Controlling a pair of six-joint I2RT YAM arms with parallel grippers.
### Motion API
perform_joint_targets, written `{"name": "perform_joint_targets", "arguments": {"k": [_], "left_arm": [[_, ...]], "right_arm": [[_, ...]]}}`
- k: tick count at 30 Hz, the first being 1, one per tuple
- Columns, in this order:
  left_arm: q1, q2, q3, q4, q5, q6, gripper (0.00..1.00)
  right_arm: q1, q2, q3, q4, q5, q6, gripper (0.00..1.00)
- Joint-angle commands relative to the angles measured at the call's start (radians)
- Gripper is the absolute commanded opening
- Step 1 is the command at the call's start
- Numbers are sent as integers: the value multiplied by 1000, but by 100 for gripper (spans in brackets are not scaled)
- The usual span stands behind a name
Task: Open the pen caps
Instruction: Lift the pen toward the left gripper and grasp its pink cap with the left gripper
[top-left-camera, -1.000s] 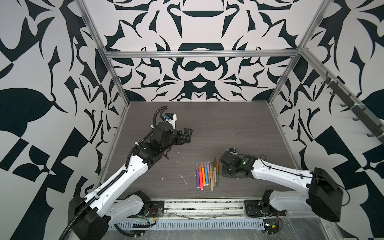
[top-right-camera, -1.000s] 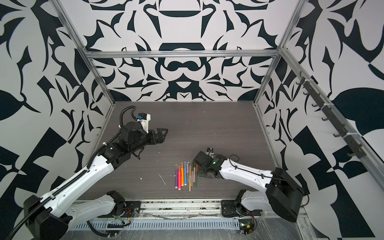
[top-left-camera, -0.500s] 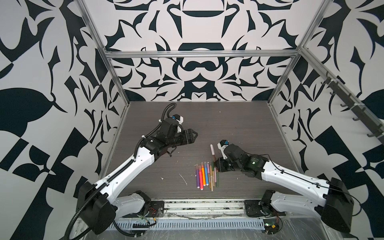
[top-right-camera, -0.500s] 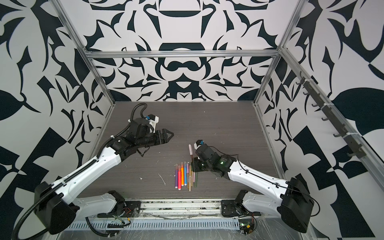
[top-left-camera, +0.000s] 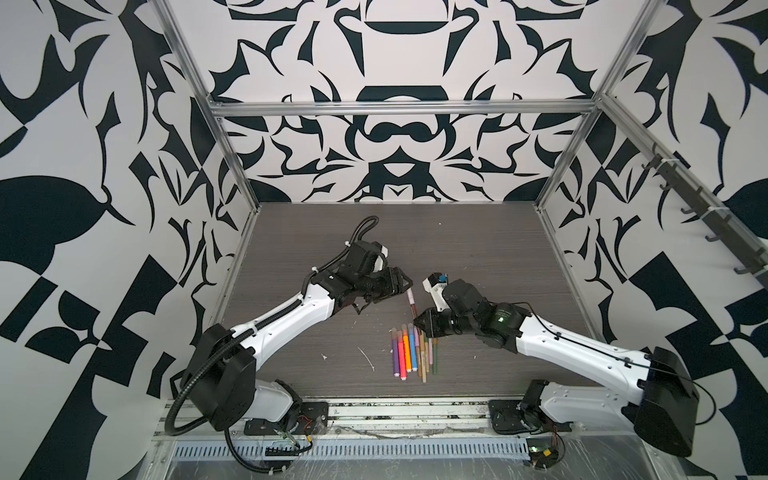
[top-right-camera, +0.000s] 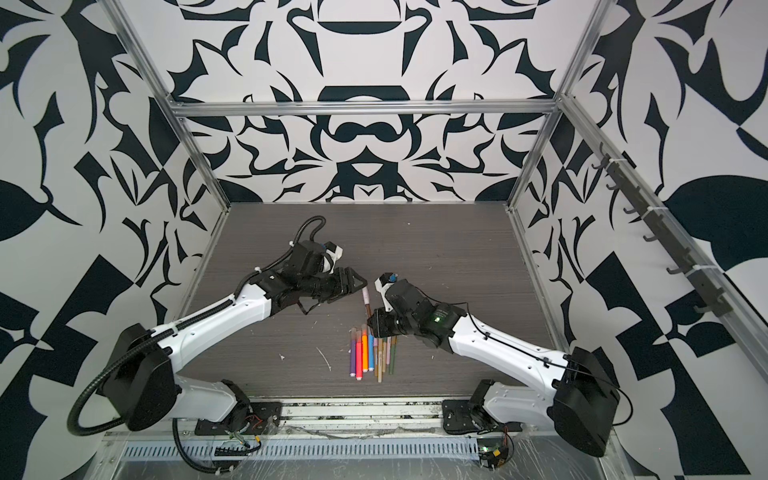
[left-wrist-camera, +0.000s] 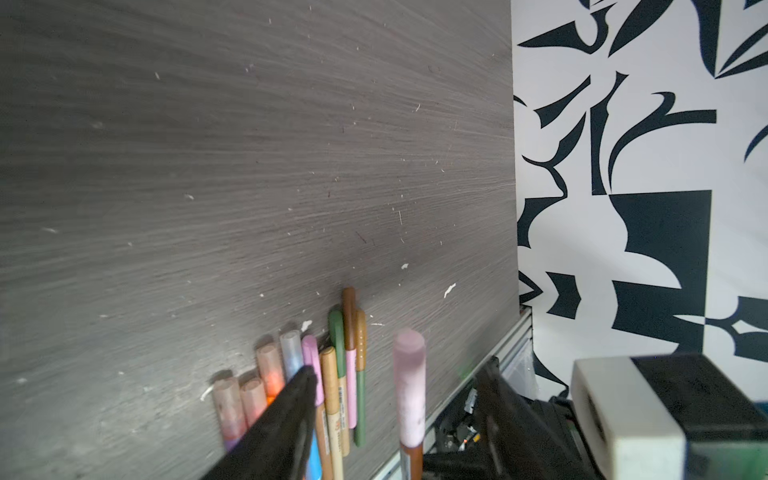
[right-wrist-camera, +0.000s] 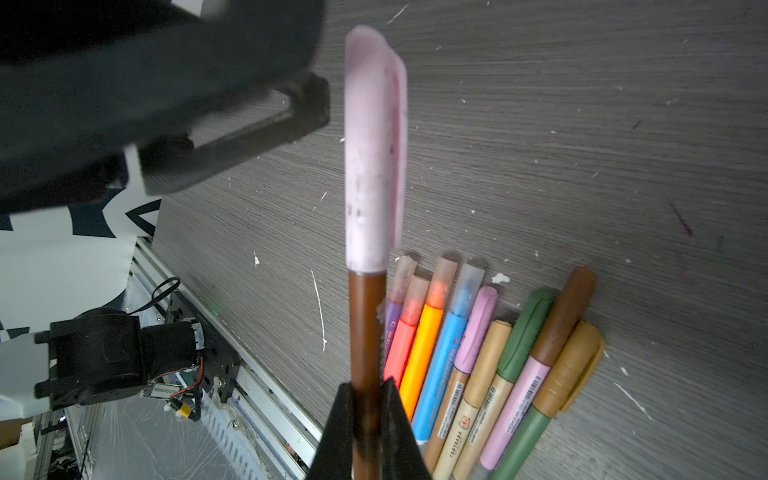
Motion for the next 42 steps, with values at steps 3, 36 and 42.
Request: {"name": "perform_joint_targets", "arguments": {"k": [3,36,42], "left_arm": [[-41,71,19,63,18,-50,49],[-65,82,32,112,42,-72,0],[-67,70,24,134,47,-88,0]], "right_arm": [[3,-20,58,-64,73,-15,0],[-25,-38,24,-6,57,-4,38],[-68,-1,-3,67,-10,36,35]]}}
